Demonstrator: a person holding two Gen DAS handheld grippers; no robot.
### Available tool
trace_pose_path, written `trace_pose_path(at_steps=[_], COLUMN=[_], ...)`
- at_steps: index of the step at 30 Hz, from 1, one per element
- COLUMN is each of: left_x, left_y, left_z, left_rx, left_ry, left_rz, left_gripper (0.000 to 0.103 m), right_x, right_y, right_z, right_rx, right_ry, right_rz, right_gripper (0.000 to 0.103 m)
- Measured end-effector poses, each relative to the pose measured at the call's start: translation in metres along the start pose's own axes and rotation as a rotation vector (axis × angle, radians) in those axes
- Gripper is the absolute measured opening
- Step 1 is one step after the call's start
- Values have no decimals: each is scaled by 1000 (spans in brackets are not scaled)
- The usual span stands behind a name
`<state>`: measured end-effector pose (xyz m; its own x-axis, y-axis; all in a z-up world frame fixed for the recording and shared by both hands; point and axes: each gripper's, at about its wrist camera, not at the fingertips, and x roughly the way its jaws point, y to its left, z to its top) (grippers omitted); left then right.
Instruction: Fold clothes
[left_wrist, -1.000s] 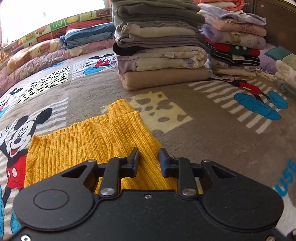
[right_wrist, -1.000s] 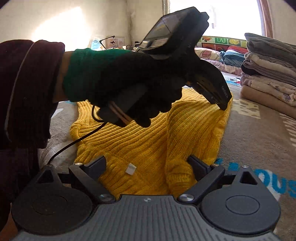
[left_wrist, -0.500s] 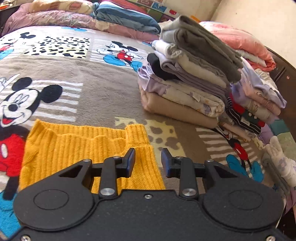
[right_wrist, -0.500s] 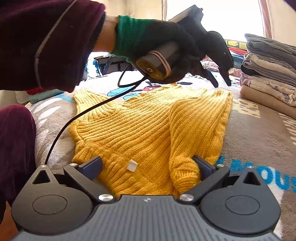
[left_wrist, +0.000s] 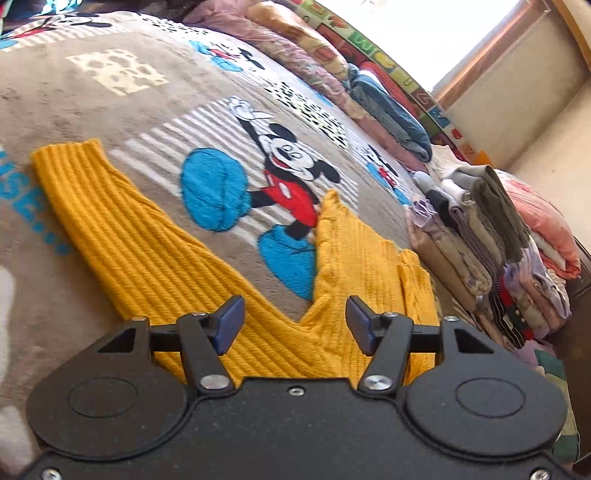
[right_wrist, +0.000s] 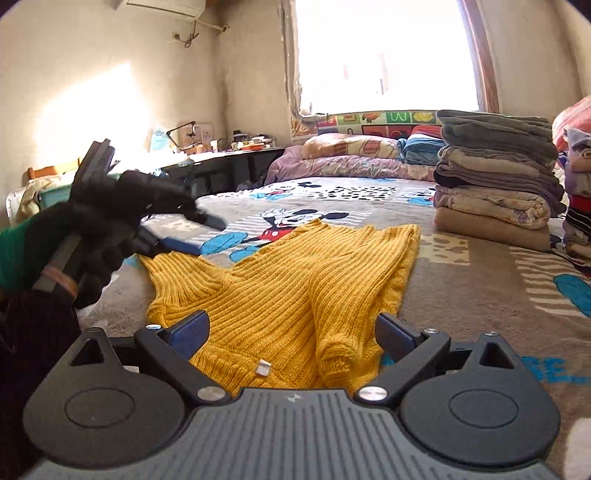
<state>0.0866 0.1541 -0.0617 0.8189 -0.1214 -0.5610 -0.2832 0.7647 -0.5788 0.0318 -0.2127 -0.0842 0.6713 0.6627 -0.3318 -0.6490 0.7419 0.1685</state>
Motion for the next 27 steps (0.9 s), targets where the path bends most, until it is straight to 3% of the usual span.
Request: trace_pose_path(at_steps=[5, 10, 13, 16, 21, 27], left_x=[-34, -46, -50, -54, -51, -39], left_y=[22, 68, 88, 107, 131, 139], left_z=[14, 17, 15, 13, 11, 20], left_rx=[-94, -277, -333, -388, -451, -439], left_ry=[-109, -130, -130, -129, -139, -172], left_rz=[-7, 64, 75, 85, 44, -5], left_gripper=[64, 64, 64, 64, 64, 64], right_x=[-17, -37, -41, -37, -24, -8], right_y=[-35, -83, -102, -110, -104, -96], right_z=[4, -14, -28, -35, -34, -32], right_rx=[280, 658, 821, 873, 846, 811], right_ry=[-63, -158, -192, -192, -146, -91], right_rz=[-21, 6, 2, -12, -3, 9], right_gripper=[96, 96, 96, 96, 96, 96])
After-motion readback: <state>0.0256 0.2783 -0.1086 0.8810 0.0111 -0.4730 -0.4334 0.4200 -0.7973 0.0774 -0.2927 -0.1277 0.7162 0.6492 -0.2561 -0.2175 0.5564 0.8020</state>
